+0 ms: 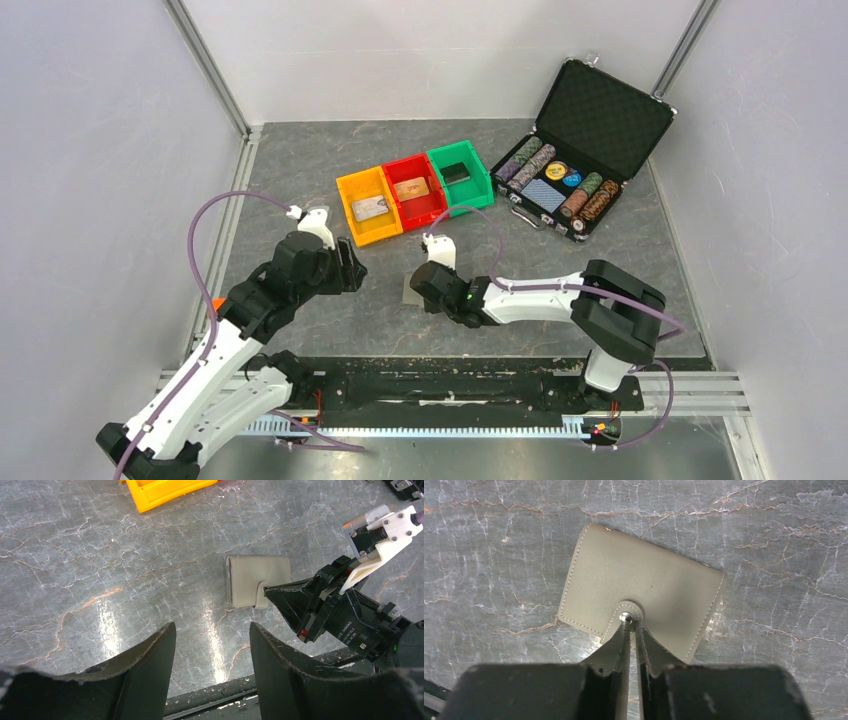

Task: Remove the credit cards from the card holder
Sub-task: Open the card holder at the center of the board.

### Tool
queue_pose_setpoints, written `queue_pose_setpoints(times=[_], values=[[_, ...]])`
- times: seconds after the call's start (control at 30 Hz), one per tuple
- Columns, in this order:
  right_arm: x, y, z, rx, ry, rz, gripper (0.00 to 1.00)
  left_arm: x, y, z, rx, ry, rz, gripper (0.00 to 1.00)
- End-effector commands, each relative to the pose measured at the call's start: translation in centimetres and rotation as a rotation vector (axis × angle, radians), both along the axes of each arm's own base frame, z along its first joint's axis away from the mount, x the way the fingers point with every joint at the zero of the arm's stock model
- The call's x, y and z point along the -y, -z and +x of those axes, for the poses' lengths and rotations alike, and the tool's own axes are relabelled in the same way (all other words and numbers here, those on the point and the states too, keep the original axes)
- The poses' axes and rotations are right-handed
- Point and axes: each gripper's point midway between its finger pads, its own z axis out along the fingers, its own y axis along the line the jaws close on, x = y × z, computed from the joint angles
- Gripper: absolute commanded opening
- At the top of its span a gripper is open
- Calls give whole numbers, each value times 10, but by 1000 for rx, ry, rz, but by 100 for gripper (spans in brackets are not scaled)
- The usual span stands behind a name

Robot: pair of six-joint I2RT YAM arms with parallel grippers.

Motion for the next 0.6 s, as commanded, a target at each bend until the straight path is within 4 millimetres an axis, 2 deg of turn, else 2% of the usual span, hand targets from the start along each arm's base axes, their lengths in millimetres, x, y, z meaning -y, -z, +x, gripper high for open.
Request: queue_pose_setpoints(times=[0.0, 0.07, 0.2, 0.3, 0.33, 0.43, 0.5, 0.57], values=[[14, -4, 1, 74, -32, -51, 5, -6, -2, 4, 28, 3, 44, 63], [12, -9, -1, 106, -90, -31, 0, -7, -2, 5, 28, -2, 47, 63], [10, -18, -6, 161, -194, 0, 0, -6, 0, 4, 18, -6, 43, 64], [12, -24, -5, 155, -167, 14, 0, -5, 0, 4, 13, -7, 34, 64], [13, -27, -3, 146, -124, 20, 4, -5, 1, 4, 12, -8, 38, 64], [16, -34, 2, 111, -21, 19, 28, -5, 0, 4, 18, -4, 41, 64], [14, -37, 3, 99, 7, 24, 35, -6, -1, 4, 22, -4, 37, 64], [15, -36, 4, 88, 33, 18, 36, -6, -2, 3, 25, -6, 36, 65]])
